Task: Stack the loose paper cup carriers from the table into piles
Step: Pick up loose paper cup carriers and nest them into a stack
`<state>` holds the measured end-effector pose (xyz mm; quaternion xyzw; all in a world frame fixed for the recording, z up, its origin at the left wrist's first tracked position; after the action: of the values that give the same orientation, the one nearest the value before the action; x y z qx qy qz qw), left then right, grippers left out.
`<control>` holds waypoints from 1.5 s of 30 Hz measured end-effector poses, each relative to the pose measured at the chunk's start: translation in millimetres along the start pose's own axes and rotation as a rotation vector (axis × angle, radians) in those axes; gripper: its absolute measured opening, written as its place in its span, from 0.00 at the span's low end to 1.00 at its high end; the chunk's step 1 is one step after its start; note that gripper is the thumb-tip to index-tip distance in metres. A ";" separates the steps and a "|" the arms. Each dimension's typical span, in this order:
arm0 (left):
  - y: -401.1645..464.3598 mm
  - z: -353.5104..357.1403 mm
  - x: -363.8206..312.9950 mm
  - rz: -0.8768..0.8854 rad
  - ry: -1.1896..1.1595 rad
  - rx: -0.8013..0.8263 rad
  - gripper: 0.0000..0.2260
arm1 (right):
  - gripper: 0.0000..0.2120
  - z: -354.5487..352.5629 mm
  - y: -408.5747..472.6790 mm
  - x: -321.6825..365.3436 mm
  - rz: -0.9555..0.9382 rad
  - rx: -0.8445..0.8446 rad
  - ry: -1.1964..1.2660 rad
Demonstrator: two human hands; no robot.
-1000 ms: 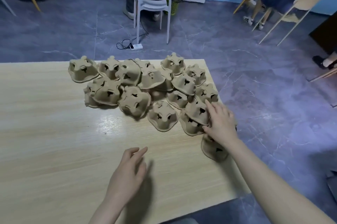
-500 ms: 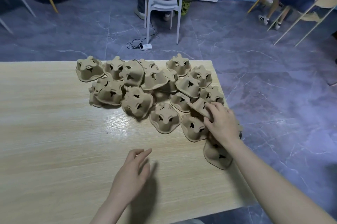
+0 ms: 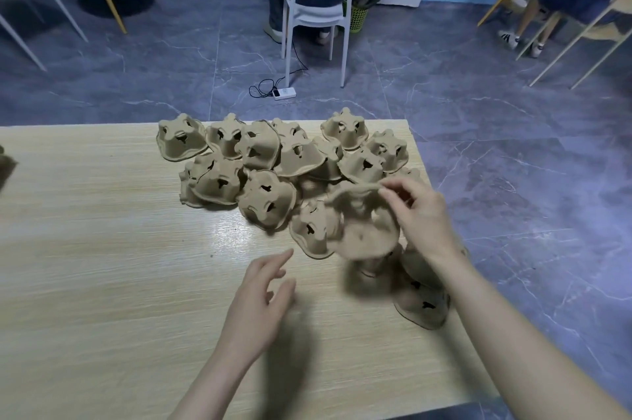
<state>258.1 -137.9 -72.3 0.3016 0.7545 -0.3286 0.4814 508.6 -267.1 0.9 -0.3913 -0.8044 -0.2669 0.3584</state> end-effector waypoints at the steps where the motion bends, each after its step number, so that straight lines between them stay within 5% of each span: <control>1: 2.8 -0.4 -7.3 0.010 -0.044 -0.007 0.17 | 0.04 9.9 -5.8 -0.4 0.012 0.064 0.007; 7: 13.4 30.2 -14.7 -0.094 -0.184 0.181 0.27 | 0.09 57.7 -47.9 4.6 0.042 0.359 0.061; 12: 3.7 47.1 0.0 -0.200 -0.356 0.211 0.13 | 0.12 78.3 -75.5 6.4 0.043 0.461 0.116; 17: -5.7 36.8 42.2 -0.333 -0.370 -0.012 0.07 | 0.10 60.5 -93.2 -7.1 0.010 0.290 0.079; 23: -13.0 31.5 85.7 -0.502 -0.365 -0.210 0.05 | 0.20 -15.4 -94.0 -34.9 -0.009 -0.055 -0.170; 29: -11.8 27.4 82.3 -0.428 -0.221 -0.145 0.05 | 0.40 -50.2 -82.6 -99.6 0.207 0.074 -0.410; 38: -13.0 13.7 79.7 -0.324 -0.115 -0.098 0.13 | 0.28 -45.8 -70.1 -98.2 0.122 0.085 -0.521; 45: -20.7 15.8 80.3 -0.316 -0.195 -0.064 0.16 | 0.35 -28.0 -88.4 -42.0 0.053 0.038 -0.247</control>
<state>222.0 -151.7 -147.4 0.1308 0.7523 -0.4036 0.5040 464.7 -354.1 -28.4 -0.4355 -0.8368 -0.1917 0.2709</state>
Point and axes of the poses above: each hand's wrist, its own y-axis towards the middle knuckle, its own z-axis out of the palm, x = y × z, the point moved 10 cm from there along y, towards the middle knuckle
